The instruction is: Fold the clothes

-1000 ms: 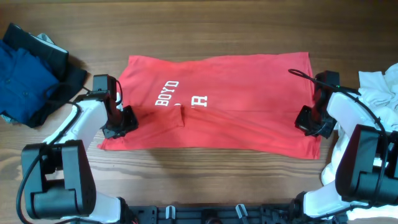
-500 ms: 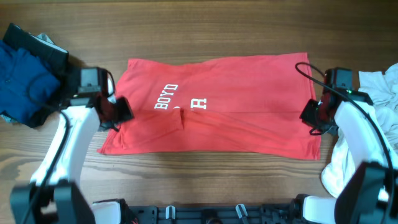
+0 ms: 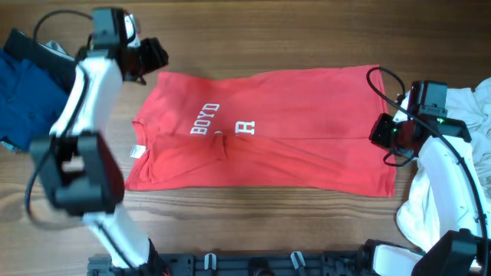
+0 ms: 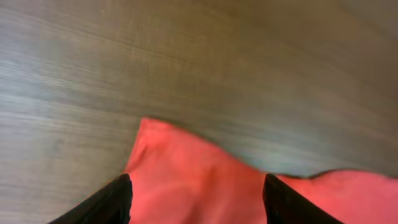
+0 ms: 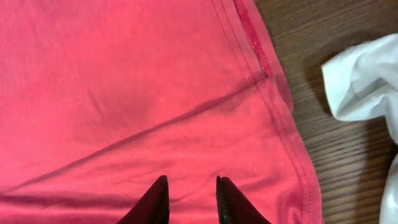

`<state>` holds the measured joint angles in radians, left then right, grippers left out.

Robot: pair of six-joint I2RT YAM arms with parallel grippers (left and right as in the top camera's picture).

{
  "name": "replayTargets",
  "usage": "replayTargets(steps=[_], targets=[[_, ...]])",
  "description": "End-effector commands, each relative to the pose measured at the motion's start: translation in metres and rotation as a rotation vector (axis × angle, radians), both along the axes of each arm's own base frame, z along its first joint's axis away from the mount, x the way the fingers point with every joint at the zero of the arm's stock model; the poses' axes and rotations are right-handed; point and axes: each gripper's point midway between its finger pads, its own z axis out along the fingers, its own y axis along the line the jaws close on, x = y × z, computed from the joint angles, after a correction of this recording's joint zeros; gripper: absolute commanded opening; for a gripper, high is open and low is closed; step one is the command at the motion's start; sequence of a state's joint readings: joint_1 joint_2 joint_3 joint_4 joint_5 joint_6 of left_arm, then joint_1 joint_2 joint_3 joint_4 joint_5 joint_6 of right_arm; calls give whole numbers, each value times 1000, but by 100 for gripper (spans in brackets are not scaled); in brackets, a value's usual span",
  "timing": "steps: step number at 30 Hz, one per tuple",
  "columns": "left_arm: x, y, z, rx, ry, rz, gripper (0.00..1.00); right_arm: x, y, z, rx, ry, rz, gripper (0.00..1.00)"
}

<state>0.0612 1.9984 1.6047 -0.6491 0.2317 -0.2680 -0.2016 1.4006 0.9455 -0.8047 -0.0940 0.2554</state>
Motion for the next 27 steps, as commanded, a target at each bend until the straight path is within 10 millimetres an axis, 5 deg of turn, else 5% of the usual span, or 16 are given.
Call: replayTargets(steps=[1, 7, 18, 27], targets=[[32, 0, -23, -28, 78, -9, 68, 6, 1, 8, 4, -28, 30, 26], [42, 14, -68, -83, 156, 107, 64, 4, 2, 6, 1, -22, 41, 26], [18, 3, -117, -106, 309, 104, 55, 4, 1, 6, 0, -20, 44, 25], [7, -5, -124, -110, 358, 79, 34, 4, 2, 6, 0, -20, 45, 26]])
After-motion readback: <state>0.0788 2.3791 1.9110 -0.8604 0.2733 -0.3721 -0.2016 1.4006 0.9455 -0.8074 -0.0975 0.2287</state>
